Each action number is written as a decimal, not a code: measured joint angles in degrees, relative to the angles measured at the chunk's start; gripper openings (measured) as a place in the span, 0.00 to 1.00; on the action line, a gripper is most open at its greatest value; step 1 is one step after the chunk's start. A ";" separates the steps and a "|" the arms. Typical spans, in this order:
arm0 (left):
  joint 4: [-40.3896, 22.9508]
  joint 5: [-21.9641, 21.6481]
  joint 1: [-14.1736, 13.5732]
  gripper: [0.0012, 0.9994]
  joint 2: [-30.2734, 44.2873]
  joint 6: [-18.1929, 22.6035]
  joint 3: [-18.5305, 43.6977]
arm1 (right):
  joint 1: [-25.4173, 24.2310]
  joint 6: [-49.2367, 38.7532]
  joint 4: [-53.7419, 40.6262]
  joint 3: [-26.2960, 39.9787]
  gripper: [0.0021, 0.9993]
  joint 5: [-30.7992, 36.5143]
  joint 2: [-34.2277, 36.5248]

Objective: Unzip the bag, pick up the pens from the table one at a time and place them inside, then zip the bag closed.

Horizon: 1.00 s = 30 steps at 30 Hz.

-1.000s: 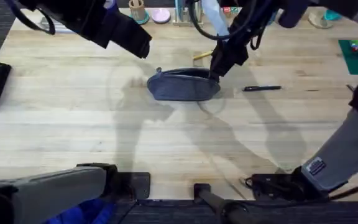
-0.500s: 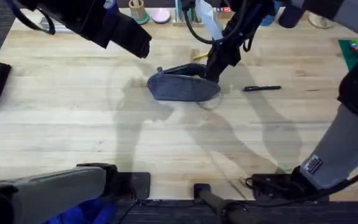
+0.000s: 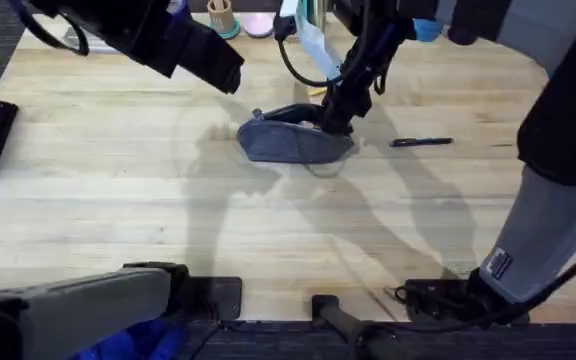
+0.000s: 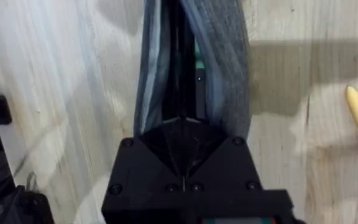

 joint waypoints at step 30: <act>-0.44 0.00 0.00 1.00 0.00 0.00 0.00 | 0.34 0.23 -0.19 0.00 0.99 -0.90 -0.02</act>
